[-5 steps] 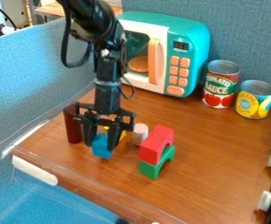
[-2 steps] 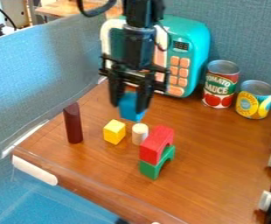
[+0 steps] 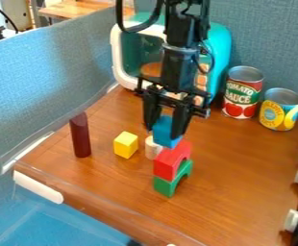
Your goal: Put the blue cube on top of the red arch
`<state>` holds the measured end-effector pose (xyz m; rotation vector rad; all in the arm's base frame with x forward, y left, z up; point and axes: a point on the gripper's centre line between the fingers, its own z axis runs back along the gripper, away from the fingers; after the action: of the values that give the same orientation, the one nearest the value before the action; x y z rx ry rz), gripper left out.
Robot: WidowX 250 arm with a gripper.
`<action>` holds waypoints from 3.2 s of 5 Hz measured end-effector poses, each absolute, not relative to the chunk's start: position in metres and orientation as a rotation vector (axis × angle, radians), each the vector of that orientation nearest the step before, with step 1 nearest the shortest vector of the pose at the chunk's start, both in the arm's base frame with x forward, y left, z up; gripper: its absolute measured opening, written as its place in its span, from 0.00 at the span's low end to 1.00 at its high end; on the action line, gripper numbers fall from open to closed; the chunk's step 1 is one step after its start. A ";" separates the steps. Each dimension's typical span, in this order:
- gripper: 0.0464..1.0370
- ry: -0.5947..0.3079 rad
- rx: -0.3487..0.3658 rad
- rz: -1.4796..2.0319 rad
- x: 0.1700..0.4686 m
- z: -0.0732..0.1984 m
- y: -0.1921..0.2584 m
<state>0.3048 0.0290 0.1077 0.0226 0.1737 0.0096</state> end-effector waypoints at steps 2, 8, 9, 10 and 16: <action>0.52 0.245 0.011 0.002 0.302 0.086 0.027; 0.52 0.250 0.021 0.012 0.300 0.081 0.024; 0.52 0.251 0.022 0.020 0.300 0.081 0.024; 0.52 0.244 0.021 0.025 0.302 0.082 0.024; 0.96 0.105 0.015 0.047 0.301 0.134 0.039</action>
<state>0.3007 0.0391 0.1336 0.0147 0.1045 0.0472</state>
